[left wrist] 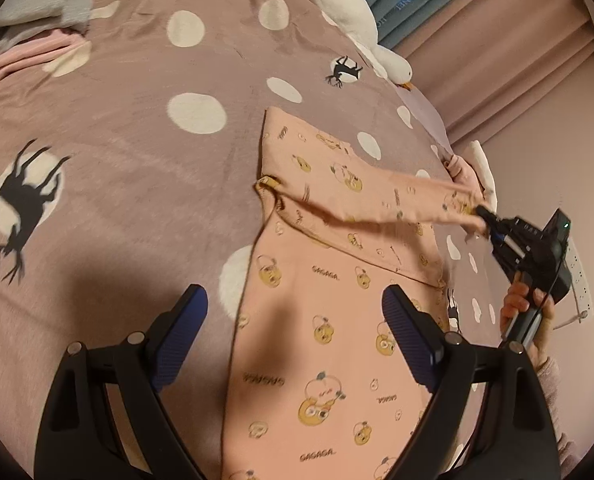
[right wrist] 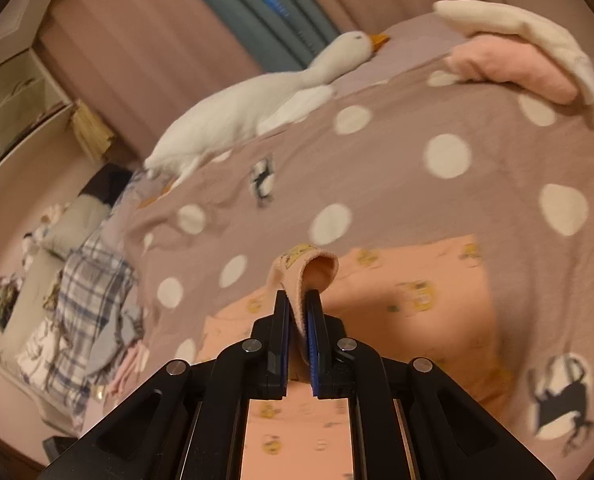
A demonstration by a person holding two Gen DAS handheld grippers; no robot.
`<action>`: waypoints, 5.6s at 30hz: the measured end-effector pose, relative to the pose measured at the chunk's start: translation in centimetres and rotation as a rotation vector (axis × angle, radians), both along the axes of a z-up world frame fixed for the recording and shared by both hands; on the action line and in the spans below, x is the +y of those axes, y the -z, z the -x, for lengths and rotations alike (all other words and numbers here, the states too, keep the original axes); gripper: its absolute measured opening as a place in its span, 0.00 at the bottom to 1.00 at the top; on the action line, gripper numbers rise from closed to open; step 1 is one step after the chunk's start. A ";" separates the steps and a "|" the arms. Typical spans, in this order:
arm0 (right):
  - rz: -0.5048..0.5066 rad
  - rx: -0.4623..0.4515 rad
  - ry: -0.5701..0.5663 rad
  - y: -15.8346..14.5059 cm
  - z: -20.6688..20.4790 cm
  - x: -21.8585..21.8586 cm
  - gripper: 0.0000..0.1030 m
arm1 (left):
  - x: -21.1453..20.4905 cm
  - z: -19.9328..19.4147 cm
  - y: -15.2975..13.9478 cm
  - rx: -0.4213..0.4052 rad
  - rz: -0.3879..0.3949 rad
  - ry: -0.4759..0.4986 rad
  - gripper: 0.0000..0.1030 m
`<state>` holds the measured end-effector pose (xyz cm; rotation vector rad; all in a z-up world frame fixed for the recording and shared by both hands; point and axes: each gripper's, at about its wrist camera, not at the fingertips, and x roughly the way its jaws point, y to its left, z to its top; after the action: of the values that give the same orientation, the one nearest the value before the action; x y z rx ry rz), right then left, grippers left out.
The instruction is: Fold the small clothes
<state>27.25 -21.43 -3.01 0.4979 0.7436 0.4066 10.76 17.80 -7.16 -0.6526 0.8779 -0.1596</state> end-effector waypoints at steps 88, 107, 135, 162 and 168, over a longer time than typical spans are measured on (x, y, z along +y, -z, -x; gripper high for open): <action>0.595 0.065 -0.294 10.3 21.0 0.1 0.49 | -9.3 9.9 3.7 0.095 -0.428 0.190 0.73; 0.028 0.319 -0.158 11.3 20.1 -9.8 0.56 | -6.5 9.8 3.5 0.126 -0.210 0.185 0.81; -0.092 0.318 -0.240 11.9 15.0 -8.8 0.56 | -2.7 3.5 4.4 0.142 0.102 0.205 0.88; -0.275 0.385 -0.368 13.2 18.2 -10.0 0.56 | -3.8 9.1 5.0 0.171 0.283 0.283 0.87; -0.270 0.433 -0.340 13.7 17.7 -9.6 0.56 | -3.7 8.2 5.2 0.210 0.271 0.234 0.78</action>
<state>9.60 -31.04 -16.68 0.7282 1.2084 0.7352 2.55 14.09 -12.41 -0.8279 1.1468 -0.4323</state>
